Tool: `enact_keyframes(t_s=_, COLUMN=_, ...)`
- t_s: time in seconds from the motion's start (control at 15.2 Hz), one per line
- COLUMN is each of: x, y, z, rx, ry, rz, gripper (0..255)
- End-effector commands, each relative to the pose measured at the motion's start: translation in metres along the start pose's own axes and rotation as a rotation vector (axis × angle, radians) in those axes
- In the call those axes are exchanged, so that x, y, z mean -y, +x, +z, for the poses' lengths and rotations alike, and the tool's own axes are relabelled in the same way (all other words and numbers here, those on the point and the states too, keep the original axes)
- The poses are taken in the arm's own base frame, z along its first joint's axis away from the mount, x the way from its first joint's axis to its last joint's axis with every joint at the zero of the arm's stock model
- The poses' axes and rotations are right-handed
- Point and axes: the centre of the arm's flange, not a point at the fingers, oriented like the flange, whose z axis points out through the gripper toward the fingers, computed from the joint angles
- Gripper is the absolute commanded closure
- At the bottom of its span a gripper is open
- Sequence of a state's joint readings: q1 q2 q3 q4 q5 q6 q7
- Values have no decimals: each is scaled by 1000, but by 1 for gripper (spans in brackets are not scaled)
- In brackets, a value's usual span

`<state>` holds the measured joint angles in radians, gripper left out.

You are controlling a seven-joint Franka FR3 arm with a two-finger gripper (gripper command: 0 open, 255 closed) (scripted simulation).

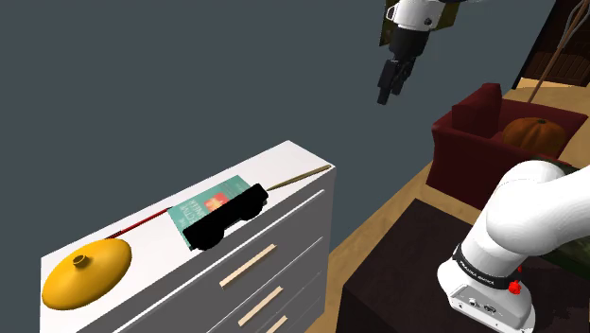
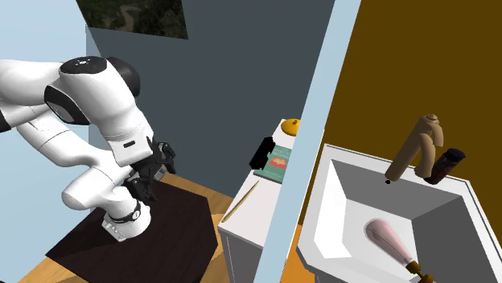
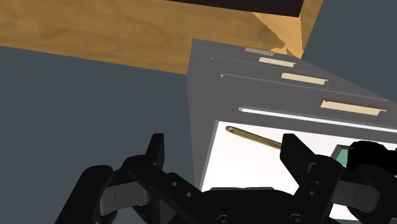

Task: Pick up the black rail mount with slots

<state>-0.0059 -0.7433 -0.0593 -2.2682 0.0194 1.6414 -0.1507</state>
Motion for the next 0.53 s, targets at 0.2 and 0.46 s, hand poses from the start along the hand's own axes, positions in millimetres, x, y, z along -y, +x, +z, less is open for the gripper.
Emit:
enact_keyframes(t_s=0.2, x=24, y=30, z=13, rx=4, ry=-5, rz=-85, gripper=0)
enact_keyframes(t_s=0.46, x=60, y=66, z=30, rx=9, ry=-11, rz=-198, gripper=0)
